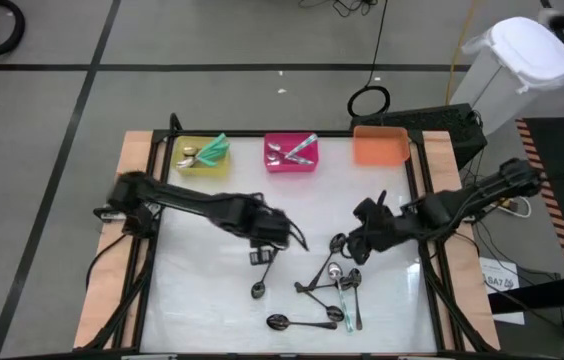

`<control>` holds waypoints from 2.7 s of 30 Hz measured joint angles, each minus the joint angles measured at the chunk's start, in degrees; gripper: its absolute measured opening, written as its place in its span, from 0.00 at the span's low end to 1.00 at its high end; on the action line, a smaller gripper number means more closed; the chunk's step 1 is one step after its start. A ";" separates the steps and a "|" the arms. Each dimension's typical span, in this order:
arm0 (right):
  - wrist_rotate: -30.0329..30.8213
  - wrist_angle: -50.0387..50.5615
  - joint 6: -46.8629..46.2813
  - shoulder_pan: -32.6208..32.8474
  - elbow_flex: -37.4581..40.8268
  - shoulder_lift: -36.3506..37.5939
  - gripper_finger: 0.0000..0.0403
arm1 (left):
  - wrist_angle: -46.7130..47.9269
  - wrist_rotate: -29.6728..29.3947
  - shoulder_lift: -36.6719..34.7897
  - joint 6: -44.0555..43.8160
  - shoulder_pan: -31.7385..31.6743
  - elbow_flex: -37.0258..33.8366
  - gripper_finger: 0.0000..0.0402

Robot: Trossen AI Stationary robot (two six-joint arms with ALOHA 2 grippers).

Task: Sort silverware by color (type)
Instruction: Put the white patterned spoon into the pink bin

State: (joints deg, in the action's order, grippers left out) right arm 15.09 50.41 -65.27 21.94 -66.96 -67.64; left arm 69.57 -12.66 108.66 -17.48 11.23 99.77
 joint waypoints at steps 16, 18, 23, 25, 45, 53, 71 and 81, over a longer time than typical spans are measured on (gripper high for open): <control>-11.31 -1.70 -31.15 10.47 0.00 -20.19 0.27 | -15.81 -1.74 -35.67 -15.87 3.53 -37.33 0.29; -14.13 -2.44 -33.72 11.66 0.00 -23.29 0.27 | -13.97 -2.17 -35.65 -15.36 3.71 -37.31 0.29; -16.65 -7.01 -37.14 13.40 0.00 -27.33 0.27 | -5.34 1.10 -35.27 -13.05 3.69 -37.36 0.29; -16.59 -8.38 -37.09 13.70 -0.05 -28.09 0.27 | -3.87 1.01 -35.12 -14.49 3.93 -37.36 0.29; -16.82 -10.86 -34.43 12.15 -0.04 -32.28 0.27 | -4.64 -10.45 -35.19 -34.92 16.30 -37.36 0.29; -18.24 -16.07 -36.91 12.17 -0.23 -39.11 0.27 | -1.55 -10.49 -35.19 -41.41 19.67 -37.36 0.29; -18.05 -12.85 -33.62 11.97 0.11 -35.03 0.06 | 1.33 -10.49 -35.19 -46.74 22.26 -37.33 0.29; -18.18 -11.98 -31.63 12.04 0.11 -29.19 0.05 | 1.50 -10.51 -35.19 -41.71 21.35 -37.33 0.29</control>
State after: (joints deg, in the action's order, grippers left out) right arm -3.09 38.44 -96.90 33.98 -66.85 -96.83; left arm 71.07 -23.17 73.47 -59.19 32.58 62.43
